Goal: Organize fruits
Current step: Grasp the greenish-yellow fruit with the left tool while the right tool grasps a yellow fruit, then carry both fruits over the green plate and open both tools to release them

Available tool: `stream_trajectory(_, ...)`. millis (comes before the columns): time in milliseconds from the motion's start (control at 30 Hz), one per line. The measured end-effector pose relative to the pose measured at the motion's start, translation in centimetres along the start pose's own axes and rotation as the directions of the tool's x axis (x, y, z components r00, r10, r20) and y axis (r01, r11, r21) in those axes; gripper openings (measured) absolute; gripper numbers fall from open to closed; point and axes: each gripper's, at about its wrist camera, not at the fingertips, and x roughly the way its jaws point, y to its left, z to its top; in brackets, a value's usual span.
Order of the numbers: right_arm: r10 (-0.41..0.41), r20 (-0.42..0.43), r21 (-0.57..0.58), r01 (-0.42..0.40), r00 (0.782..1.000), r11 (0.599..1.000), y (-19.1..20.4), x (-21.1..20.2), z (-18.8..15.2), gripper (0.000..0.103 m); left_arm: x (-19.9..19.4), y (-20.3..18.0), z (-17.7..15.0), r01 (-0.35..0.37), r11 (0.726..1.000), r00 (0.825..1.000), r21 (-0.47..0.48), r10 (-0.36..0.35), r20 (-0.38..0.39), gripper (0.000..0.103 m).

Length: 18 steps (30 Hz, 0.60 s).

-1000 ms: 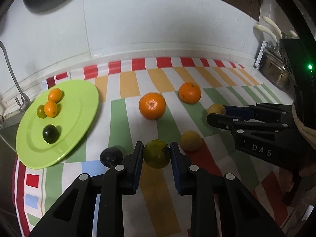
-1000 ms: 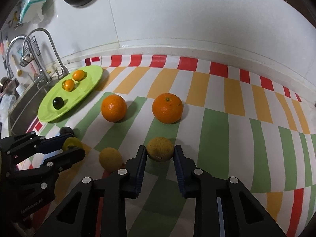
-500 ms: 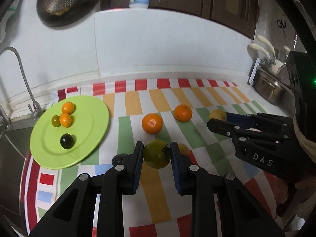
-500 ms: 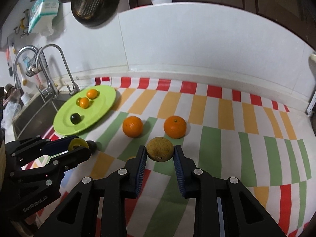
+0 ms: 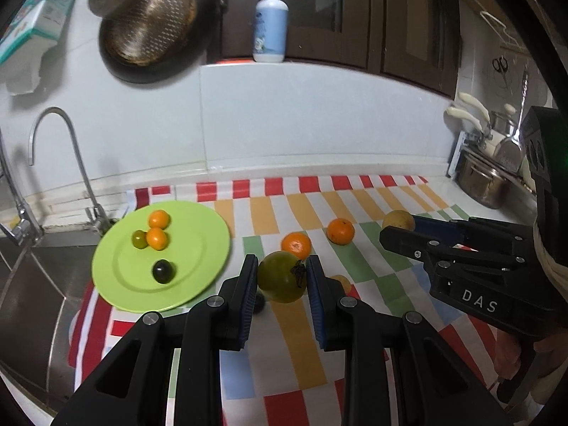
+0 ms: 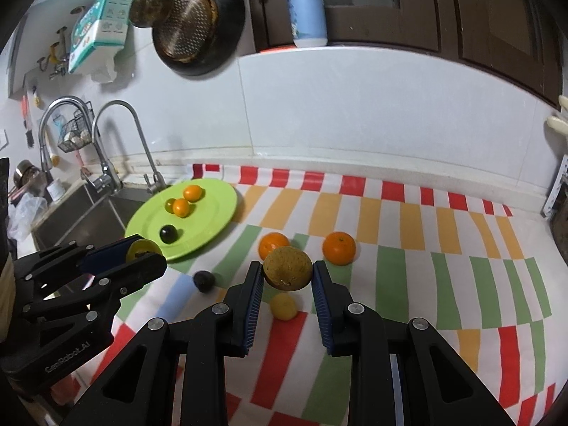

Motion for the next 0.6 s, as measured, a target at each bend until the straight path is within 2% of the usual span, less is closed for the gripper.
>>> stream_trajectory(300, 0.027, 0.053, -0.037, -0.025, 0.998, 0.999, 3.4, -1.3, 1.0, 0.029, -2.7, 2.4, 0.4, -0.043, 0.999, 0.997, -0.013, 0.044, 0.057, 0.027)
stream_trajectory(600, 0.054, 0.087, -0.057, -0.049, 0.995, 0.997, 6.5, -0.9, 2.5, 0.029, -3.8, 5.3, 0.7, -0.086, 0.996, 0.992, -0.023, 0.087, 0.09, 0.027)
